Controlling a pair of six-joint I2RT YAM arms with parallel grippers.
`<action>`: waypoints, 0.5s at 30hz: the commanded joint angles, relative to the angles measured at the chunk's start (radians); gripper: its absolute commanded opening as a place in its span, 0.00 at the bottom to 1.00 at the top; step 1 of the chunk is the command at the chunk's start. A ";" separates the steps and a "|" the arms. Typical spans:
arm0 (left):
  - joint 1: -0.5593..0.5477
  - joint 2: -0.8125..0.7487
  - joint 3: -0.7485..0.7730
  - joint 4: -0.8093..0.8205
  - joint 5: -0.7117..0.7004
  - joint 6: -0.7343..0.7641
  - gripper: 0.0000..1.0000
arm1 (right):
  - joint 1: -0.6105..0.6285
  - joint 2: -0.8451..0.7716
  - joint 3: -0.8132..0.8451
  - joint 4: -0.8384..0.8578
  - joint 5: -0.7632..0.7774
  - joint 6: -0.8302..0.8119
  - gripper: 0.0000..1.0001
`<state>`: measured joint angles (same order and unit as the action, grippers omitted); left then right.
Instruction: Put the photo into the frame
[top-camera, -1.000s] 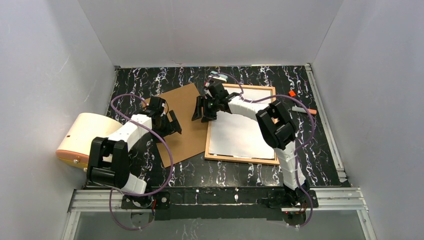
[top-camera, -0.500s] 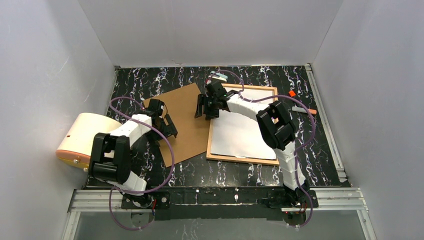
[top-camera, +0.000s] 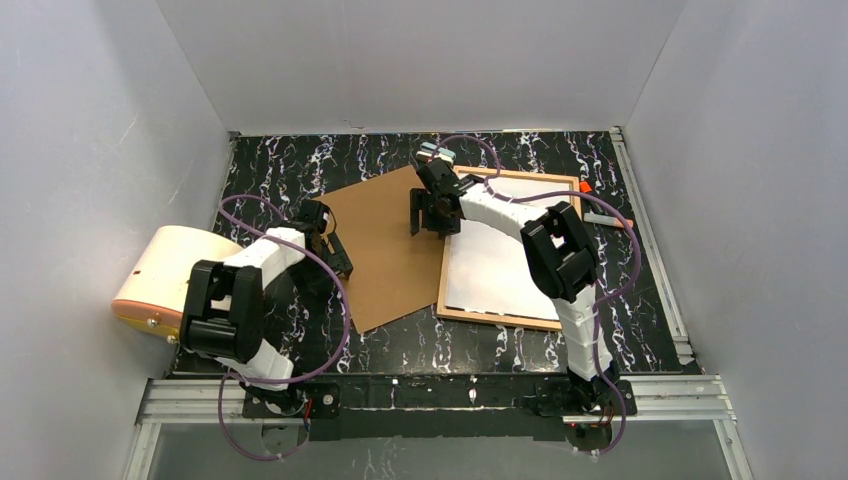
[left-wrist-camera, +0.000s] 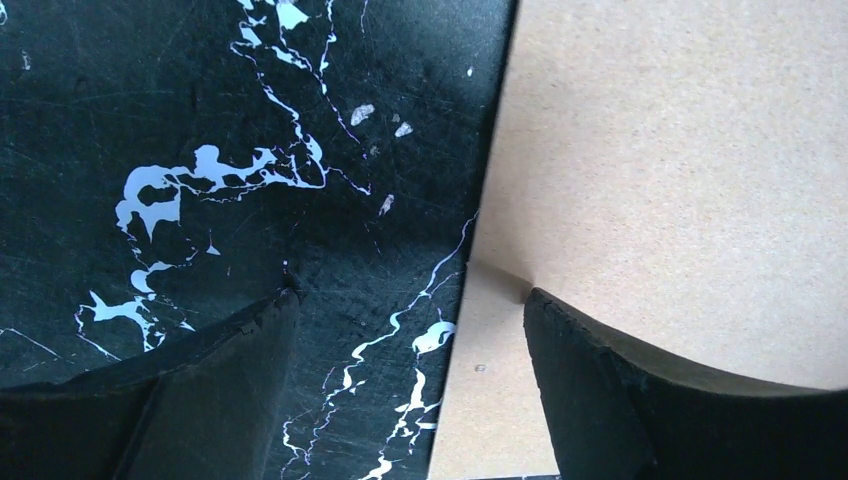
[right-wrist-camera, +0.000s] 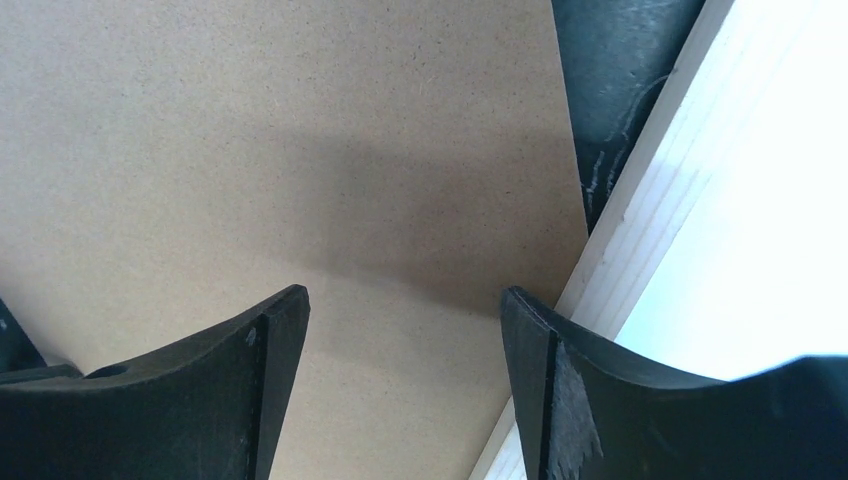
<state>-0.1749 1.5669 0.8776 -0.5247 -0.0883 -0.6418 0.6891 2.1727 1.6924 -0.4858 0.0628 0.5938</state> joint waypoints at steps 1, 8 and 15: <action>0.010 0.076 -0.063 -0.041 -0.085 0.005 0.80 | -0.013 -0.037 0.004 -0.118 0.085 -0.043 0.80; 0.009 0.027 -0.098 0.073 0.104 0.004 0.80 | -0.011 0.014 0.038 -0.121 -0.021 -0.081 0.80; 0.009 0.010 -0.141 0.132 0.151 -0.033 0.80 | -0.008 -0.004 0.056 -0.012 -0.085 -0.116 0.80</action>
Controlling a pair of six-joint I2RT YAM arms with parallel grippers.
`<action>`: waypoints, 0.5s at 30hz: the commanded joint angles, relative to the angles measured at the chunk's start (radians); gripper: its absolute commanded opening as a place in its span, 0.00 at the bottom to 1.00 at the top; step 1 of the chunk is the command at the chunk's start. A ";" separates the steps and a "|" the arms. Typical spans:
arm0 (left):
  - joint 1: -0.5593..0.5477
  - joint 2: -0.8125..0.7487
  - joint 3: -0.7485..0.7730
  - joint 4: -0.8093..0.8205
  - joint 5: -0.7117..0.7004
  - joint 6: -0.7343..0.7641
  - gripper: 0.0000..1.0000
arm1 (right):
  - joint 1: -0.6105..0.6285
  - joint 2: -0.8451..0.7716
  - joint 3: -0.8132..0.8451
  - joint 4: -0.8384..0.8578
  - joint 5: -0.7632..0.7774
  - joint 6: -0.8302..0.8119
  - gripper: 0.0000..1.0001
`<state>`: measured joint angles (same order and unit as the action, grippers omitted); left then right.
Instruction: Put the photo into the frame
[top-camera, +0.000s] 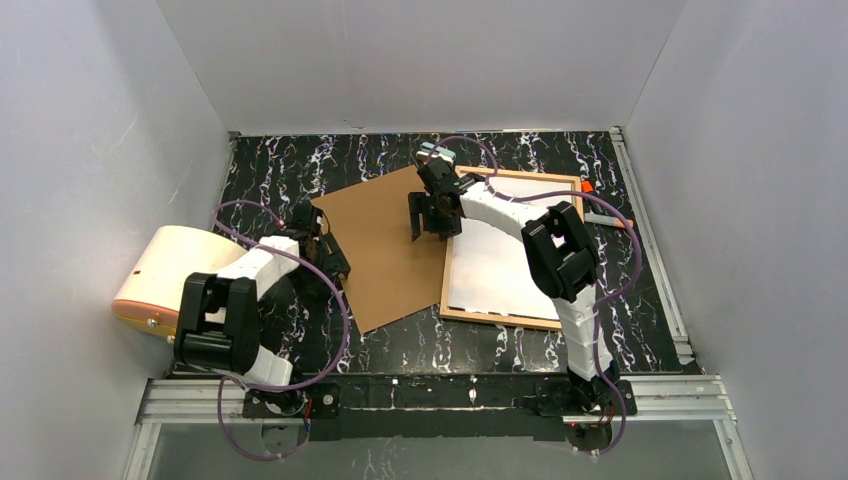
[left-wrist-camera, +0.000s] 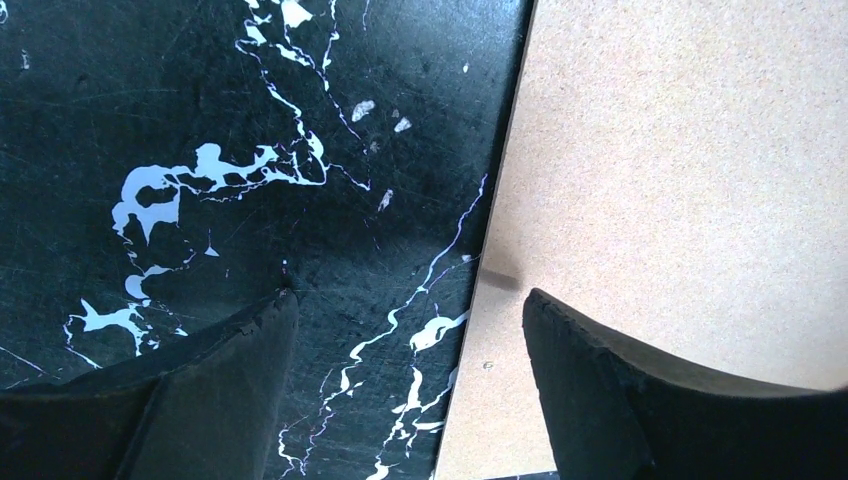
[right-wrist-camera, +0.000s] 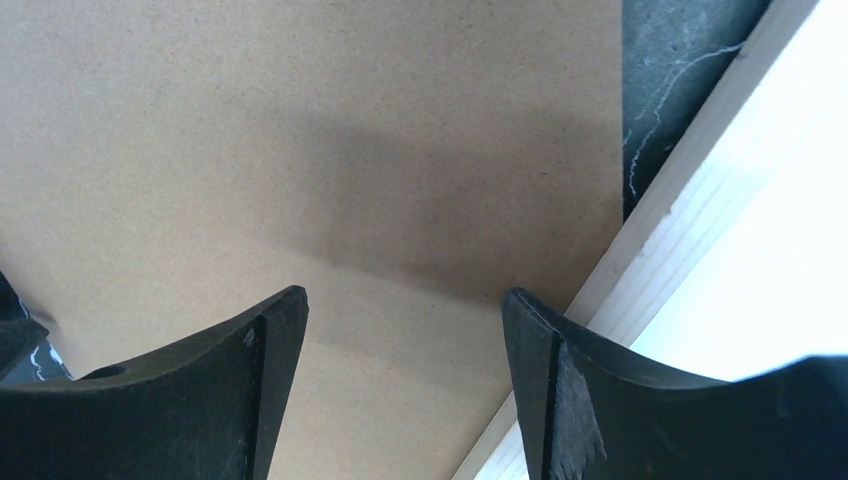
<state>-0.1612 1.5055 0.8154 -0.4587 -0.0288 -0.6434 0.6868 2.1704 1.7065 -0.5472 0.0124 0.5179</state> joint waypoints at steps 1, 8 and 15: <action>-0.004 0.077 -0.077 0.051 0.072 -0.030 0.78 | -0.006 -0.001 0.057 0.064 -0.028 -0.049 0.80; -0.004 0.170 -0.062 -0.027 -0.059 -0.032 0.62 | -0.005 0.122 0.217 0.097 0.154 -0.136 0.80; -0.004 0.214 -0.031 -0.052 -0.083 -0.032 0.59 | -0.009 0.246 0.336 0.050 0.343 -0.191 0.83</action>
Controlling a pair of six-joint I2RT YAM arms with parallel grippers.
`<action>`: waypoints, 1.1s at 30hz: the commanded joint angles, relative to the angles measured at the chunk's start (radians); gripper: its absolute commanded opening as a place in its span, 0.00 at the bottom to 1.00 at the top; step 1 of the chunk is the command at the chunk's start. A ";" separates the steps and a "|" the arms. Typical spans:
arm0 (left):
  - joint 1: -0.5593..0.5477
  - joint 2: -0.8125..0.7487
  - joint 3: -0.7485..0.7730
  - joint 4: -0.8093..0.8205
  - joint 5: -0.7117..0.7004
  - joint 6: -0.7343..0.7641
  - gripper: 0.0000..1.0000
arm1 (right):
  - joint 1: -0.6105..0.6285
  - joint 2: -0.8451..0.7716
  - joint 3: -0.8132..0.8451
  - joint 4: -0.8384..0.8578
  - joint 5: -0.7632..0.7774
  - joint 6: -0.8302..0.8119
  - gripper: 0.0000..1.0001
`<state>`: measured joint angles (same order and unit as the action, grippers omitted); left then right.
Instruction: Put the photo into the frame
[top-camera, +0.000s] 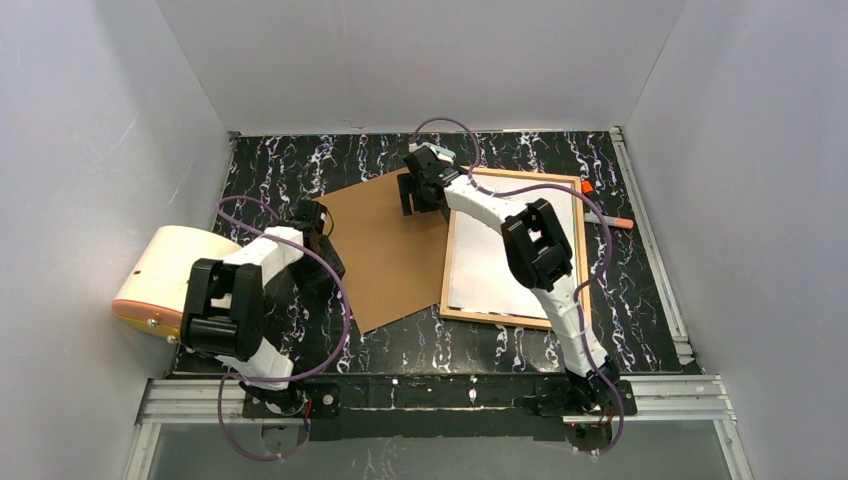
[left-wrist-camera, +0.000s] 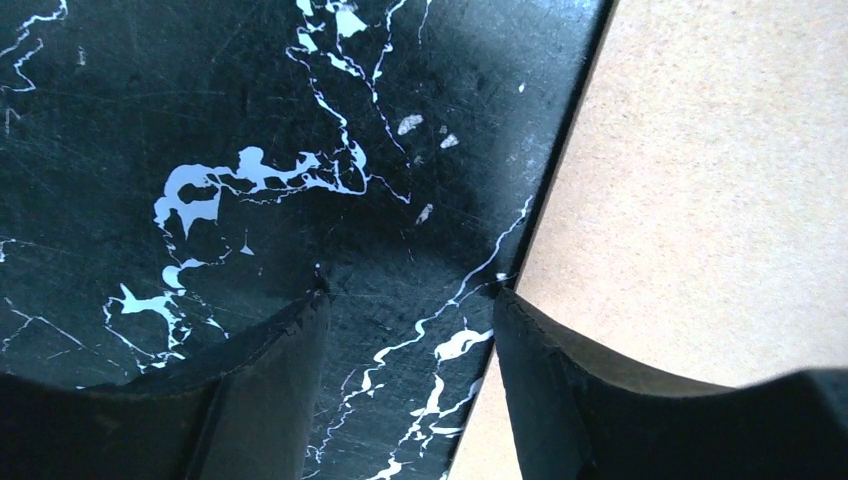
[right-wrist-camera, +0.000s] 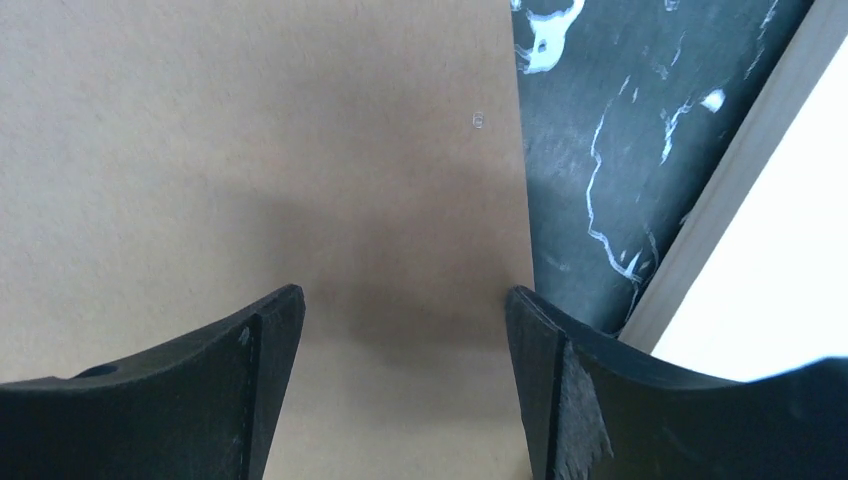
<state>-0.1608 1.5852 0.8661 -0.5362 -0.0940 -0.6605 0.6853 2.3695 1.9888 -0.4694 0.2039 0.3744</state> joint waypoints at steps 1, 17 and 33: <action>-0.005 0.134 -0.078 0.025 -0.018 -0.013 0.59 | -0.007 0.048 0.051 -0.030 0.167 -0.048 0.83; -0.003 0.116 -0.040 0.096 0.123 0.034 0.69 | -0.007 0.096 0.122 -0.286 -0.131 0.006 0.85; -0.003 0.133 0.004 0.239 0.384 0.027 0.75 | -0.051 0.067 0.054 -0.291 -0.588 0.090 0.84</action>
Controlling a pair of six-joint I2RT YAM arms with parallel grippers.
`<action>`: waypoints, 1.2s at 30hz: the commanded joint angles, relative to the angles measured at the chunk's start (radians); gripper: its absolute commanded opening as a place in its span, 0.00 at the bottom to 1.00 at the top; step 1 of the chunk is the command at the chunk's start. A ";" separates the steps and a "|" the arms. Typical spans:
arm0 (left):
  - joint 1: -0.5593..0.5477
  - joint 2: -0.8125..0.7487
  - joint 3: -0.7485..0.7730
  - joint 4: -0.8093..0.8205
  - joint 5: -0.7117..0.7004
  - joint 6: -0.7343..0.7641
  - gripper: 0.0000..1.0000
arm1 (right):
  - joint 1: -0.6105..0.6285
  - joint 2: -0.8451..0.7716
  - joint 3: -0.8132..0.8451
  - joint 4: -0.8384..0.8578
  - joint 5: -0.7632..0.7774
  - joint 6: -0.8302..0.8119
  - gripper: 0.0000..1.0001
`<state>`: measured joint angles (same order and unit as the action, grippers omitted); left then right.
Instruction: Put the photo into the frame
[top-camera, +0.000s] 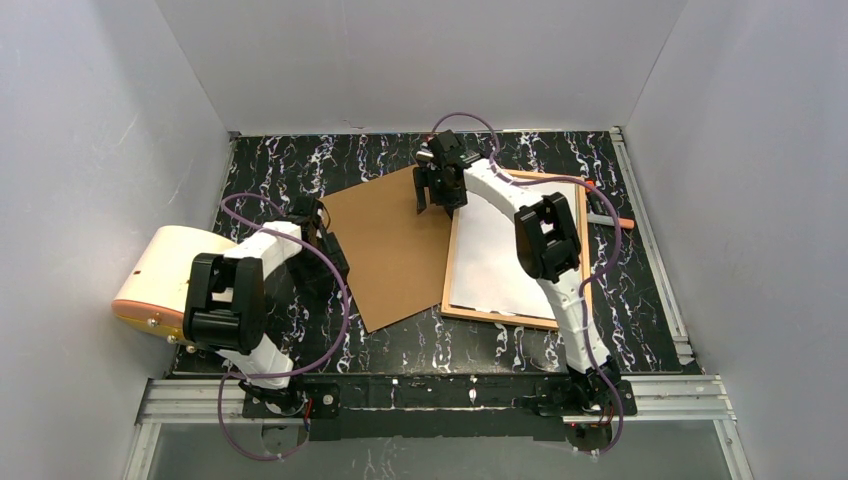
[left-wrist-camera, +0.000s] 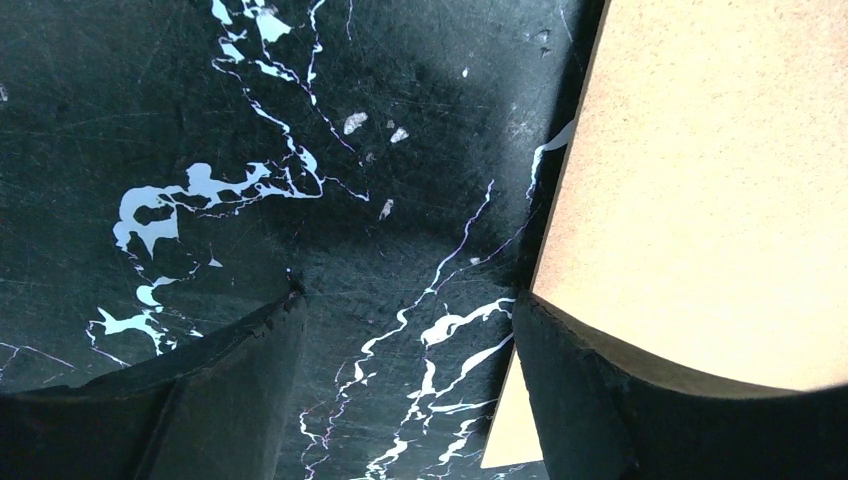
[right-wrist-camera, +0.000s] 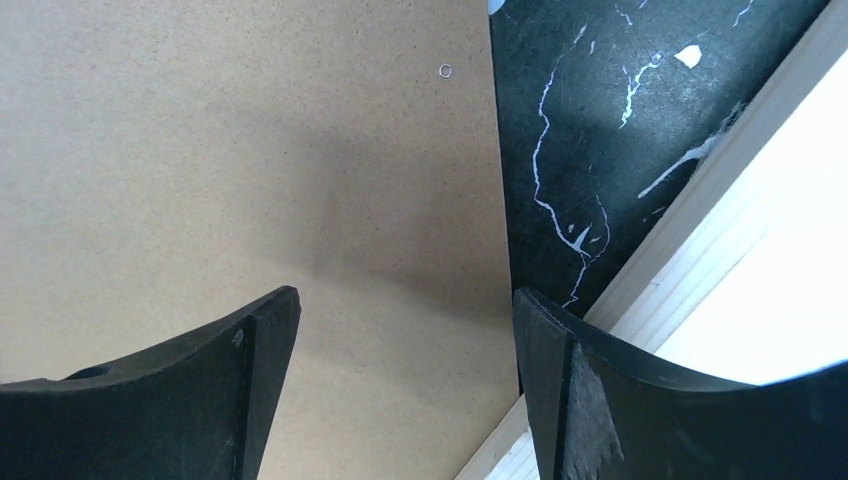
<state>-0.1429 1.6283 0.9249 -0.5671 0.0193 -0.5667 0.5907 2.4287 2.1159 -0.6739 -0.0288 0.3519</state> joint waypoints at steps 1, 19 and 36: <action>-0.021 0.084 -0.051 0.279 0.285 -0.068 0.75 | 0.039 0.003 -0.078 -0.081 -0.370 0.117 0.84; -0.023 -0.068 -0.075 0.141 -0.036 -0.145 0.64 | 0.034 -0.011 -0.140 -0.041 -0.309 0.168 0.80; -0.021 -0.225 0.101 0.162 0.121 -0.087 0.64 | 0.028 -0.106 -0.347 0.282 -0.717 0.238 0.79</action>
<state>-0.1524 1.5017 0.8898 -0.4862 0.0723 -0.6708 0.5495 2.3280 1.8626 -0.4213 -0.4011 0.4870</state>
